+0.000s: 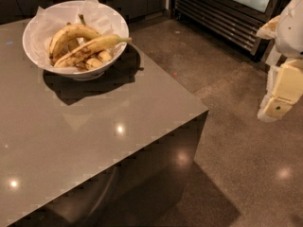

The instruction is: Pick banana from white bowl

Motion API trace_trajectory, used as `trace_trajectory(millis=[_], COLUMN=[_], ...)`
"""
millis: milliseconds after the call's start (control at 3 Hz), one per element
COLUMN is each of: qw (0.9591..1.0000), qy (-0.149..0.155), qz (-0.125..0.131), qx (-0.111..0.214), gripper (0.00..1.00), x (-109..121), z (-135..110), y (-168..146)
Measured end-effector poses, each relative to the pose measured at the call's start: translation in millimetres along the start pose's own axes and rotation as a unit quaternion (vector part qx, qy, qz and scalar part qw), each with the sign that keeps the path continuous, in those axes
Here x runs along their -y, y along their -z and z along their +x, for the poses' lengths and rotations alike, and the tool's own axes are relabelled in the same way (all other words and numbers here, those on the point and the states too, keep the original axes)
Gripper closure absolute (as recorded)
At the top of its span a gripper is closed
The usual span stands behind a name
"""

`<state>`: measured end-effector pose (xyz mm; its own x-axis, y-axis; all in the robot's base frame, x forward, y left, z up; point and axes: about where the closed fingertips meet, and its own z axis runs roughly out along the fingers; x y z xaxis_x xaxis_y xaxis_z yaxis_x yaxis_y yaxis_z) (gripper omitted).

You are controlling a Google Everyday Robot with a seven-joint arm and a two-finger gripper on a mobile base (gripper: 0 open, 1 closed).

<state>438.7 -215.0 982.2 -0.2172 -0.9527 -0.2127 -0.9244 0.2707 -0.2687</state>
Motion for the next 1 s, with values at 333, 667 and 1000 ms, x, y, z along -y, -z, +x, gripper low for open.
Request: trace_trajectory(millis=[333,667,1000], qw=[1.0,0.9993,0.9964], qy=[0.001,0.035,0.083], qz=[0.001,0.01,0.01], qx=[0.0,-0.009,-0.019], gripper=[0.0,0.0,0.0], x=[0,9,20], z=[-1,-24,-52], y=[1,7,10])
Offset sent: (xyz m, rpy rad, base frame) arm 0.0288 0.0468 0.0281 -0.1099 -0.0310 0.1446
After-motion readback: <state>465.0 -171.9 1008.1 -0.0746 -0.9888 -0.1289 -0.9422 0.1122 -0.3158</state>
